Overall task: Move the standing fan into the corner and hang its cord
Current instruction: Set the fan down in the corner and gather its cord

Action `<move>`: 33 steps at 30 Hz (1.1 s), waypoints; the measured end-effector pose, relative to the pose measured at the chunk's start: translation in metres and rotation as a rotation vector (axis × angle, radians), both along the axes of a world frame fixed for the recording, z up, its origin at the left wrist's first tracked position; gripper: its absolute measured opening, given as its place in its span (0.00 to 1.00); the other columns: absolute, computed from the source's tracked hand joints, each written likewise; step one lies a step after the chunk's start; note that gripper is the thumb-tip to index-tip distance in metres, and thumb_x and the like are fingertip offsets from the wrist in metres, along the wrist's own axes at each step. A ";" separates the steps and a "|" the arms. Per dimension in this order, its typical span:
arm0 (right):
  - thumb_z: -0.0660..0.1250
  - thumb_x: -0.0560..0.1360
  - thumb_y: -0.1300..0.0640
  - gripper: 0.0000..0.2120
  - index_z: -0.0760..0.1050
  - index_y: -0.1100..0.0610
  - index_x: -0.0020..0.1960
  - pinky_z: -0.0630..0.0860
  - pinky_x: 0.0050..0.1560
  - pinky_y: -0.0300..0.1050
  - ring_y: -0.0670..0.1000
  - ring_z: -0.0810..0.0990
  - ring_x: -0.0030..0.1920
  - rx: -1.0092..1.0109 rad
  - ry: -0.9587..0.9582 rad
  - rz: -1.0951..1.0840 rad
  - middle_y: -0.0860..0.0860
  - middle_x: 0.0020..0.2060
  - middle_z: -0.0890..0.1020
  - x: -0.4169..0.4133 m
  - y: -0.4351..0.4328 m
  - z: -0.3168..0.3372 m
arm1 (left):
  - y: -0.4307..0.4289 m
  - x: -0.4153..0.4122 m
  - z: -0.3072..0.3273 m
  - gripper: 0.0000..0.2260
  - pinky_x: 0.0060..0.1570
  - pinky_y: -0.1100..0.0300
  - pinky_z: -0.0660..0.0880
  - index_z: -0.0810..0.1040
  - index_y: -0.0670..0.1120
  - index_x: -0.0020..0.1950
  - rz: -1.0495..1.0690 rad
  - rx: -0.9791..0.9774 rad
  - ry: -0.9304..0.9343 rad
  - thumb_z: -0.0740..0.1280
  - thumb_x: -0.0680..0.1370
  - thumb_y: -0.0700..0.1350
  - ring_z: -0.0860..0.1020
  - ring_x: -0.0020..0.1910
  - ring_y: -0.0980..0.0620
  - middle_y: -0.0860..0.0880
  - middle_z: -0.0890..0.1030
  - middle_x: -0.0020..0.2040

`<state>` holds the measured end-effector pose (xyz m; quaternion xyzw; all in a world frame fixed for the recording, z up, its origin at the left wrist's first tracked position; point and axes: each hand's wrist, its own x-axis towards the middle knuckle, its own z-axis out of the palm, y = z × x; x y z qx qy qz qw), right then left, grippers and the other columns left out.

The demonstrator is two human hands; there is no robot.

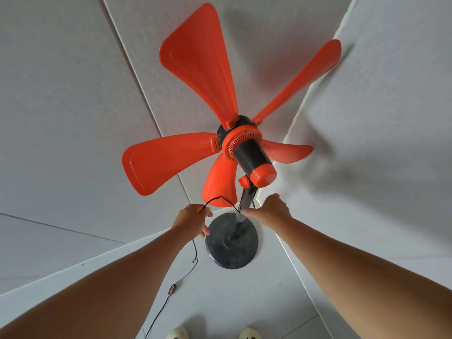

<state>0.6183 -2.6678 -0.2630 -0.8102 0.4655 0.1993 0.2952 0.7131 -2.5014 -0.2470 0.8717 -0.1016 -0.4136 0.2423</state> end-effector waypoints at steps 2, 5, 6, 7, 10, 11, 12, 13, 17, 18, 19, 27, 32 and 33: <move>0.72 0.65 0.36 0.34 0.69 0.59 0.59 0.74 0.56 0.48 0.55 0.77 0.57 -0.005 0.140 0.079 0.55 0.56 0.77 -0.006 -0.004 0.008 | -0.001 -0.001 0.007 0.16 0.26 0.65 0.71 0.78 0.45 0.58 0.060 -0.037 0.068 0.52 0.83 0.47 0.80 0.28 0.56 0.47 0.82 0.34; 0.75 0.66 0.46 0.21 0.73 0.61 0.47 0.78 0.47 0.44 0.53 0.83 0.50 0.235 0.161 0.066 0.53 0.44 0.83 -0.017 -0.001 0.020 | -0.003 -0.005 0.019 0.15 0.33 0.59 0.79 0.78 0.44 0.57 0.133 -0.108 0.160 0.53 0.83 0.47 0.80 0.30 0.52 0.46 0.82 0.33; 0.75 0.68 0.49 0.18 0.77 0.61 0.48 0.78 0.43 0.42 0.52 0.84 0.47 0.318 0.105 0.077 0.52 0.41 0.84 -0.020 0.004 0.024 | -0.003 -0.006 0.023 0.15 0.36 0.55 0.81 0.78 0.43 0.56 0.152 -0.132 0.188 0.54 0.83 0.47 0.80 0.30 0.51 0.45 0.82 0.33; 0.74 0.69 0.51 0.17 0.79 0.60 0.51 0.78 0.40 0.39 0.49 0.85 0.44 0.387 0.034 0.094 0.51 0.41 0.84 -0.021 0.012 0.029 | -0.004 -0.007 0.027 0.15 0.39 0.51 0.82 0.78 0.43 0.55 0.175 -0.157 0.217 0.55 0.83 0.47 0.80 0.31 0.50 0.44 0.82 0.33; 0.74 0.70 0.56 0.22 0.76 0.56 0.63 0.80 0.44 0.39 0.48 0.83 0.46 0.568 -0.121 0.098 0.55 0.50 0.84 -0.021 0.044 0.047 | -0.001 -0.010 0.041 0.15 0.46 0.44 0.83 0.79 0.41 0.53 0.271 -0.239 0.345 0.56 0.83 0.48 0.81 0.33 0.47 0.42 0.81 0.35; 0.73 0.71 0.58 0.22 0.75 0.57 0.64 0.80 0.45 0.39 0.51 0.83 0.50 0.598 -0.124 0.112 0.57 0.54 0.83 -0.019 0.053 0.051 | -0.001 -0.010 0.046 0.15 0.44 0.44 0.83 0.80 0.40 0.53 0.327 -0.274 0.396 0.57 0.83 0.47 0.81 0.34 0.46 0.42 0.81 0.35; 0.72 0.72 0.59 0.21 0.75 0.58 0.64 0.79 0.45 0.39 0.52 0.83 0.52 0.613 -0.112 0.133 0.59 0.57 0.82 -0.020 0.061 0.054 | 0.000 -0.010 0.050 0.15 0.42 0.45 0.83 0.80 0.40 0.52 0.391 -0.309 0.444 0.57 0.83 0.47 0.80 0.35 0.46 0.41 0.80 0.36; 0.70 0.74 0.60 0.18 0.75 0.62 0.63 0.79 0.44 0.38 0.53 0.82 0.52 0.623 -0.100 0.147 0.61 0.58 0.81 -0.022 0.069 0.058 | 0.003 -0.009 0.054 0.15 0.40 0.45 0.83 0.79 0.39 0.51 0.457 -0.344 0.488 0.57 0.83 0.46 0.80 0.36 0.46 0.41 0.80 0.36; 0.59 0.80 0.61 0.14 0.75 0.72 0.56 0.81 0.41 0.42 0.51 0.81 0.37 0.645 -0.272 0.018 0.67 0.51 0.83 -0.028 0.092 0.087 | 0.025 -0.005 0.063 0.15 0.54 0.48 0.79 0.76 0.39 0.55 0.516 -0.472 0.616 0.62 0.80 0.51 0.82 0.51 0.42 0.38 0.83 0.51; 0.60 0.80 0.61 0.13 0.75 0.71 0.56 0.82 0.38 0.42 0.51 0.82 0.35 0.670 -0.363 -0.080 0.66 0.47 0.83 -0.028 0.095 0.099 | 0.036 -0.006 0.064 0.20 0.61 0.50 0.76 0.76 0.40 0.58 0.390 -0.457 0.643 0.65 0.77 0.55 0.80 0.57 0.42 0.39 0.82 0.57; 0.61 0.79 0.62 0.11 0.75 0.70 0.55 0.82 0.35 0.42 0.51 0.83 0.34 0.704 -0.456 -0.190 0.65 0.43 0.82 -0.027 0.097 0.111 | 0.048 -0.009 0.067 0.26 0.67 0.51 0.71 0.76 0.41 0.62 0.218 -0.424 0.667 0.67 0.73 0.59 0.78 0.63 0.44 0.41 0.80 0.62; 0.60 0.80 0.61 0.08 0.71 0.65 0.56 0.80 0.34 0.38 0.52 0.78 0.37 0.709 -0.853 -0.564 0.60 0.40 0.80 -0.019 0.107 0.186 | 0.072 -0.039 0.098 0.10 0.70 0.50 0.68 0.80 0.50 0.58 -0.418 -0.285 0.604 0.67 0.78 0.44 0.77 0.64 0.53 0.50 0.83 0.61; 0.58 0.78 0.40 0.26 0.73 0.61 0.61 0.75 0.63 0.55 0.58 0.81 0.56 0.667 -0.606 -0.534 0.60 0.59 0.80 -0.037 0.118 0.200 | 0.066 -0.034 0.141 0.11 0.51 0.51 0.81 0.77 0.38 0.58 -0.017 -0.452 0.560 0.57 0.83 0.37 0.85 0.50 0.46 0.37 0.84 0.54; 0.54 0.77 0.35 0.31 0.74 0.60 0.62 0.72 0.65 0.58 0.58 0.80 0.59 0.704 -0.539 -0.505 0.58 0.60 0.81 -0.043 0.125 0.200 | 0.065 -0.032 0.148 0.12 0.49 0.51 0.81 0.76 0.36 0.59 0.116 -0.521 0.587 0.56 0.83 0.36 0.85 0.47 0.45 0.37 0.84 0.51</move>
